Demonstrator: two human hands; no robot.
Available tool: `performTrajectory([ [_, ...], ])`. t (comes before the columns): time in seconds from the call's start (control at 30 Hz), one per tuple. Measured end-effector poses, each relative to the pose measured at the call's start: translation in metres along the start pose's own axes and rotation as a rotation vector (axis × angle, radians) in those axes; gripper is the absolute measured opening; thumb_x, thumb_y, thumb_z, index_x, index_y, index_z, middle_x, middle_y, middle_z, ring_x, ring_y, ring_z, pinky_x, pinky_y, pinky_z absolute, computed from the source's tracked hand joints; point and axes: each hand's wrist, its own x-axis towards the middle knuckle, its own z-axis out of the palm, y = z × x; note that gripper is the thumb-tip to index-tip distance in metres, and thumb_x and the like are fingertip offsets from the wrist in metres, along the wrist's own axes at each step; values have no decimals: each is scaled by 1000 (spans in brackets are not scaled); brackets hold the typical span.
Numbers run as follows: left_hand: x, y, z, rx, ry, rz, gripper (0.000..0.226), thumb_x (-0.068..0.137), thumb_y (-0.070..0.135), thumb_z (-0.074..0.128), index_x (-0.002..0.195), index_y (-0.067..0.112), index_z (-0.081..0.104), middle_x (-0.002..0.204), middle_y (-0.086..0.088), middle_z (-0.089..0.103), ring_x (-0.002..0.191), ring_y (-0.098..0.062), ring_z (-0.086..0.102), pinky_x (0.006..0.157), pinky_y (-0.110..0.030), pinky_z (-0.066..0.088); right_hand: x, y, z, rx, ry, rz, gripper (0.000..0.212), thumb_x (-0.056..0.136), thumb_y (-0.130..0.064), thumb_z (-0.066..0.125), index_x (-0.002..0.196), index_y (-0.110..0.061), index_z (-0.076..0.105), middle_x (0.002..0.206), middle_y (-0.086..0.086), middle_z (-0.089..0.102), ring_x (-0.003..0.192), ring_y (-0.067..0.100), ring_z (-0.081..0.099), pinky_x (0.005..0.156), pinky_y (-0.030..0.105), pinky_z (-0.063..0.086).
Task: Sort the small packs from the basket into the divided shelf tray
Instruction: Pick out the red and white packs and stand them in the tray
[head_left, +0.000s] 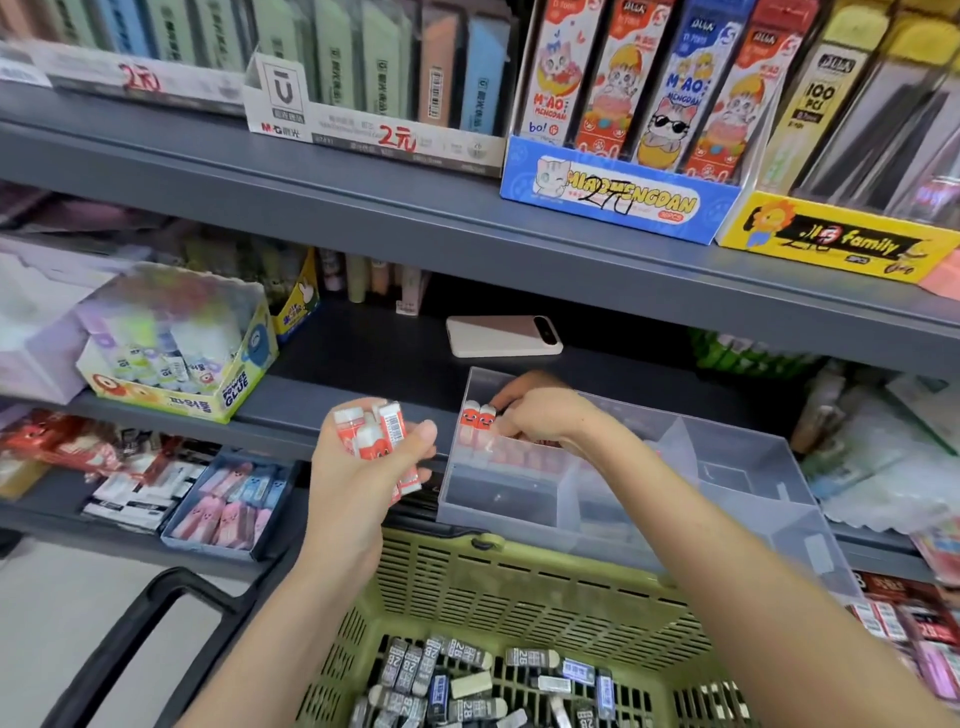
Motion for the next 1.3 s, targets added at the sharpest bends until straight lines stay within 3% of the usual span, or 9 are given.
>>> performTrajectory([
  [0.13, 4, -7, -1, 238, -47, 9, 35, 69, 15, 83, 91, 29, 59, 88, -7, 70, 83, -23, 70, 66, -34, 59, -2, 3, 8, 4, 72, -8, 26, 75, -7, 65, 98, 4, 69, 101, 23, 68, 72, 22, 55, 65, 27, 42],
  [0.33, 0, -1, -2, 235, -65, -11, 46, 55, 26, 89, 89, 27, 59, 87, -11, 70, 81, -25, 70, 59, -28, 54, -7, 5, 8, -78, 90, -59, 25, 80, -8, 62, 102, 2, 69, 108, 20, 67, 100, 33, 62, 85, 38, 52],
  [0.43, -3, 5, -1, 176, -50, -20, 59, 44, 42, 82, 95, 26, 58, 79, 1, 71, 76, -18, 71, 57, -23, 53, -19, -2, 12, -157, 357, -126, 25, 86, -17, 58, 108, -11, 68, 108, 7, 69, 101, 24, 61, 89, 32, 48],
  [0.5, -4, 7, -1, 162, -48, -8, 60, 43, 41, 81, 97, 27, 58, 81, 2, 69, 77, -16, 70, 57, -21, 53, -36, -10, 14, 35, 489, -247, 17, 88, -27, 57, 96, -22, 71, 88, -4, 72, 86, 13, 63, 81, 30, 49],
  [0.63, -9, 8, 2, 300, -135, 87, 56, 55, 27, 90, 98, 38, 56, 87, 10, 66, 81, -8, 65, 67, -27, 55, -71, -30, 21, 438, 142, -376, 17, 82, -38, 67, 82, -23, 73, 71, -7, 70, 65, 2, 62, 64, 22, 52],
  [0.73, -13, 9, 6, 324, -183, 124, 51, 55, 24, 83, 94, 42, 56, 84, 16, 67, 77, -3, 65, 61, -22, 53, -82, -34, 24, 554, 97, -363, 16, 82, -31, 70, 78, -15, 70, 56, -11, 60, 48, -3, 52, 47, 9, 38],
  [1.03, -24, 17, 39, 31, -280, -35, 32, 72, 37, 68, 94, 18, 57, 71, 2, 66, 58, -12, 61, 41, -21, 41, -98, 29, -8, 1061, 268, -273, 26, 93, -22, 53, 78, -3, 62, 59, 6, 66, 48, 9, 59, 44, 17, 46],
  [1.17, -23, 20, 50, 53, -336, -100, 38, 70, 38, 68, 97, 15, 56, 74, -6, 64, 60, -16, 62, 41, -22, 41, -85, 91, -48, 773, 663, -80, 21, 90, -19, 62, 72, -7, 63, 49, 6, 63, 42, 14, 57, 48, 23, 49],
  [1.3, -26, 17, 65, 81, -368, -138, 39, 71, 35, 67, 101, 12, 56, 76, -7, 67, 60, -19, 65, 45, -25, 46, -65, 123, -61, 522, 604, 44, 20, 86, -17, 66, 73, -3, 67, 46, 2, 62, 40, 12, 58, 47, 20, 48],
])
